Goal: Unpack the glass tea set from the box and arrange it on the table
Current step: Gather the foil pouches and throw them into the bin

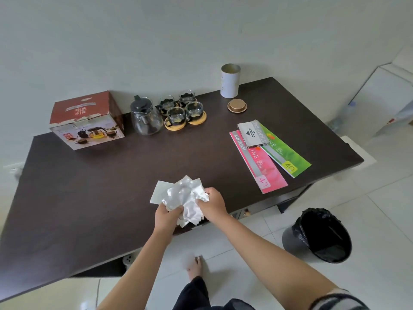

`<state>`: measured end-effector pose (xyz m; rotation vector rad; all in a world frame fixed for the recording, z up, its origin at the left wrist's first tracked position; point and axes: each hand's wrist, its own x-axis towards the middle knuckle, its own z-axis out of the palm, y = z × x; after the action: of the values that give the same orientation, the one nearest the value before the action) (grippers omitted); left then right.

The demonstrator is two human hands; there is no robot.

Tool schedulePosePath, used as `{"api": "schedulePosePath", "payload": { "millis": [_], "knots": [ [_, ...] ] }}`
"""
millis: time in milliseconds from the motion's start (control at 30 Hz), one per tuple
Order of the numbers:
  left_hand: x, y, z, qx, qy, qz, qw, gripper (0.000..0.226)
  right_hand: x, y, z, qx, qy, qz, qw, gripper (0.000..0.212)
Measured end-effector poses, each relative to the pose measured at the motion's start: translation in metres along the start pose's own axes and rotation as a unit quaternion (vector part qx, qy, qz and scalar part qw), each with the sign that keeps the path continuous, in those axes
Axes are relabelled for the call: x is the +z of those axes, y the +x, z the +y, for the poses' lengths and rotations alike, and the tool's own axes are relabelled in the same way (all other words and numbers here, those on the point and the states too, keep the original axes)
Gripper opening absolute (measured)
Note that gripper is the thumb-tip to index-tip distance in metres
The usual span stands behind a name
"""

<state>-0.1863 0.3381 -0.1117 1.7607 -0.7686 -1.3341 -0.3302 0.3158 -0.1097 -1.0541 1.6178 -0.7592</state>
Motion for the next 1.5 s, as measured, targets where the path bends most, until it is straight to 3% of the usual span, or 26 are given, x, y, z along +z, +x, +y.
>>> {"api": "schedulePosePath", "payload": {
  "millis": [100,200,300,367,500,667,767,900,1033,1267,1500],
  "knots": [
    [-0.017,0.019,0.006,0.003,0.073,0.072,0.995,0.013,0.025,0.014,-0.016,-0.01,-0.045,-0.001,0.999,0.01],
    [-0.032,0.047,0.007,0.023,0.207,0.126,0.97,0.029,0.048,0.028,-0.032,-0.023,-0.098,0.007,0.995,0.019],
    [-0.04,0.064,0.011,0.037,0.293,0.127,0.947,0.035,0.061,0.043,-0.043,0.001,-0.19,0.01,0.982,0.014],
    [-0.04,0.072,0.014,0.045,0.326,0.113,0.938,0.033,0.064,0.051,-0.045,0.03,-0.251,-0.004,0.968,0.026],
    [-0.033,0.079,0.016,0.054,0.35,0.077,0.932,0.034,0.064,0.062,-0.041,0.004,-0.378,-0.006,0.926,0.037],
    [-0.022,0.087,0.027,-0.014,0.259,0.042,0.965,0.022,0.055,0.069,-0.035,0.017,-0.383,-0.01,0.924,0.039],
    [-0.019,0.095,0.031,-0.011,0.233,-0.027,0.972,0.01,0.043,0.071,-0.026,0.03,-0.313,0.002,0.949,0.03],
    [-0.001,0.098,0.041,-0.017,0.115,-0.124,0.985,0.011,0.007,0.064,-0.011,0.03,-0.07,0.063,0.995,0.029],
    [0.05,0.082,0.061,-0.027,0.07,-0.257,0.963,0.022,-0.036,0.049,0.003,0.063,0.147,0.154,0.975,0.025],
    [0.186,0.032,0.056,0.003,0.139,-0.348,0.927,0.026,-0.158,0.009,0.057,0.076,0.243,0.303,0.918,0.016],
    [0.334,-0.058,-0.006,0.079,0.249,-0.388,0.884,0.016,-0.289,-0.052,0.158,0.134,0.233,0.378,0.886,0.011]
  ]
}}
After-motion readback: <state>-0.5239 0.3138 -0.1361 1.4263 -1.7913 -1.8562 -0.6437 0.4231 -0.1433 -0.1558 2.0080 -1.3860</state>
